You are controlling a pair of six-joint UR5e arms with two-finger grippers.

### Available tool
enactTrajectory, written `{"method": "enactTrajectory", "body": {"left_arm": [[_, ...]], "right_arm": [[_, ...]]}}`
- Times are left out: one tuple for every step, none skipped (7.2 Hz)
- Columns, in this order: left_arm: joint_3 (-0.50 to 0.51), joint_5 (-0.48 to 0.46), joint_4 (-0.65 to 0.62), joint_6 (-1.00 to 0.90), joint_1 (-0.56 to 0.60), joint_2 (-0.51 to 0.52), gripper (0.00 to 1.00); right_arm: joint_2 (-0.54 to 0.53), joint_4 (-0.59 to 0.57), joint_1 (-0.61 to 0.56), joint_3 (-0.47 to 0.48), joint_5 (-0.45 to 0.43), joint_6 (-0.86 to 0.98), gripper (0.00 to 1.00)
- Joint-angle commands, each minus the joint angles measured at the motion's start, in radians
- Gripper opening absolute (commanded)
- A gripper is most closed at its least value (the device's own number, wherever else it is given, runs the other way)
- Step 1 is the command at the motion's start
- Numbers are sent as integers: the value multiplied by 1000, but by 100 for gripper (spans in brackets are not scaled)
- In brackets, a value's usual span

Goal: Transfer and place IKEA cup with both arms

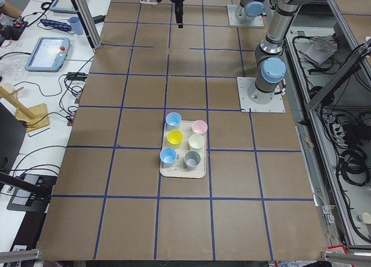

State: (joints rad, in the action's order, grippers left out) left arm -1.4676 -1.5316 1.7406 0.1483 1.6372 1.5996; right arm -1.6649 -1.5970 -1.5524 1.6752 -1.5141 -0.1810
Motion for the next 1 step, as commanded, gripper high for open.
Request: {"method": "enactTrajectory", "body": {"left_arm": [[-7,-4,-21,31,7,-6,99]], "right_arm": [[1,0,0,1,3,-2,100]]}}
